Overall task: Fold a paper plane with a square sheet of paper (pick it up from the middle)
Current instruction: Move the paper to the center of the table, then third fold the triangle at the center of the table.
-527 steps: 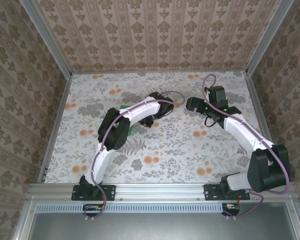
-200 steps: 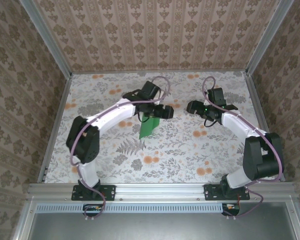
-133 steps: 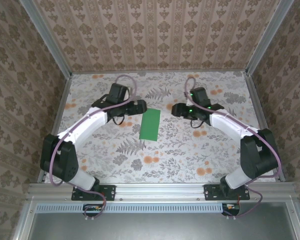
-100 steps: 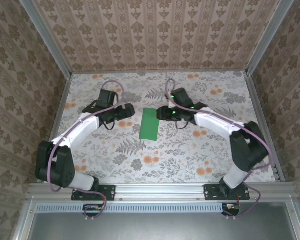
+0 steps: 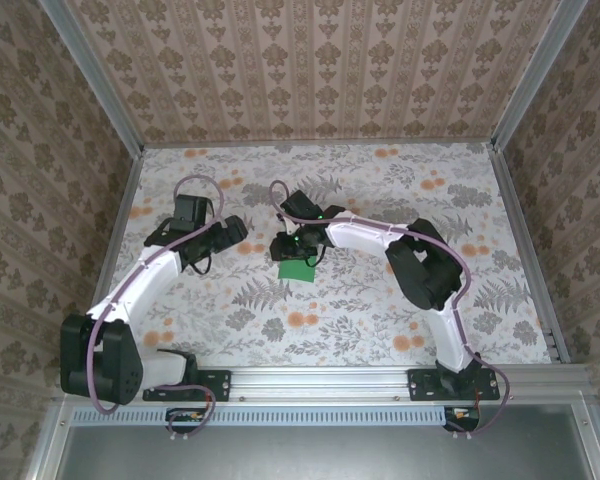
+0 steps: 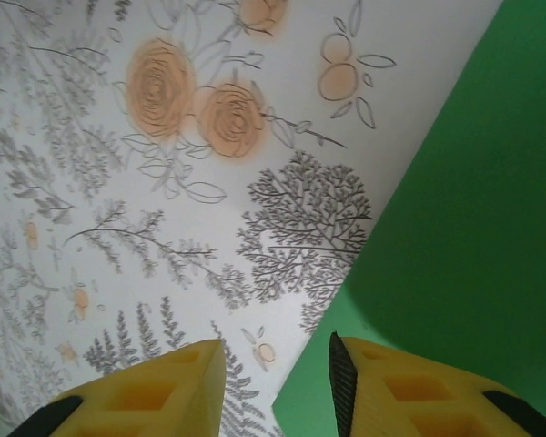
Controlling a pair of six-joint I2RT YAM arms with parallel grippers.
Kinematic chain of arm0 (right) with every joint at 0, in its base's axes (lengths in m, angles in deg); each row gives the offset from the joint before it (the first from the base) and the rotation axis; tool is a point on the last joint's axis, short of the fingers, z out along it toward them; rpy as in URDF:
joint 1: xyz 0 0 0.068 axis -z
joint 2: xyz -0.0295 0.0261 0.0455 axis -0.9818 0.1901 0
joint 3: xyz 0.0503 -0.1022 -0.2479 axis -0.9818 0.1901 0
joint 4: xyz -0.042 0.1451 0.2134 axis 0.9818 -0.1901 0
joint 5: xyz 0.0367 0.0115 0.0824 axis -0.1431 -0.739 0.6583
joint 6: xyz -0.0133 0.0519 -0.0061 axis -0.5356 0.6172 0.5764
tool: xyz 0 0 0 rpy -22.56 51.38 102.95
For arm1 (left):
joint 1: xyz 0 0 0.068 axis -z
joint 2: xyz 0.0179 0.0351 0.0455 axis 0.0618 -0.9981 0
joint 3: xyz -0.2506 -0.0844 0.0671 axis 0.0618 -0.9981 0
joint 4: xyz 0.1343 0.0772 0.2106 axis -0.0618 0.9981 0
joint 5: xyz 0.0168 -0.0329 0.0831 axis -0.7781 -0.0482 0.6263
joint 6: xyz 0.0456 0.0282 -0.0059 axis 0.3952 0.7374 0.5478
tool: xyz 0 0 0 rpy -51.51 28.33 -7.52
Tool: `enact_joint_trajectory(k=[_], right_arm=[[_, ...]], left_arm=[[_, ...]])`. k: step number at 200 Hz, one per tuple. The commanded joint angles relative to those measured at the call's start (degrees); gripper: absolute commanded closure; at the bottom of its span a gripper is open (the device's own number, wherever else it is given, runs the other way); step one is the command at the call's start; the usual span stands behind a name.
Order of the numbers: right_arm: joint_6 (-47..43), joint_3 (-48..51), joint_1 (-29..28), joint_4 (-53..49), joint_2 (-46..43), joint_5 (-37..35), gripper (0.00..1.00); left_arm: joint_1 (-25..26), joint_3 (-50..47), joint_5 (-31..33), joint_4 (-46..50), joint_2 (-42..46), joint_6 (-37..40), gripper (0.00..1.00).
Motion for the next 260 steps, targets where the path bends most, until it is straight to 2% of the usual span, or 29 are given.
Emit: enact_joint_trajectory(k=[1,65,111,137,158,194,198,224,260], right_arm=[[-1.82,-1.96,0.11,-5.22,2.20,1.17,0.61],[-9.42,-1.24,0.35,-12.12,4.46,-0.38,0.58],[-18.63,7.76,0.80,-14.23,-2.29,2.38,0.56],[-15.96,8.97,1.53,-11.49,-7.90,3.02,0.53],[-9.40,11.74,2.98,-6.23,-14.24,2.78,0.42],[1.78,21.19,7.49,-0.79,-23.83,-0.85,0.31],[2.69,22.24,8.19,-0.42,-24.53,-1.03,0.30],[7.46,29.23,11.09,3.23,-28.97,-0.68,0.23],[10.46,33.56,12.23,5.28,-30.17,2.06,0.20]], left_arm=[[-0.25,-0.71,0.30,1.25,0.69,0.26,0.00],[-0.15,-1.15,-3.78,-2.79,-2.30,-0.26,0.00],[1.94,-0.97,-7.39,-6.16,-5.59,0.73,0.01],[4.72,0.62,-8.94,-7.98,-9.19,1.17,0.05],[7.29,1.99,-10.97,-10.72,-12.03,0.09,0.10],[11.25,4.33,-18.14,-18.36,-18.37,-3.35,0.30],[13.33,4.94,-18.42,-18.65,-19.22,-3.46,0.33],[17.44,9.17,-19.56,-19.66,-25.09,-4.49,0.50],[19.86,13.47,-19.35,-18.57,-32.55,-6.16,0.71]])
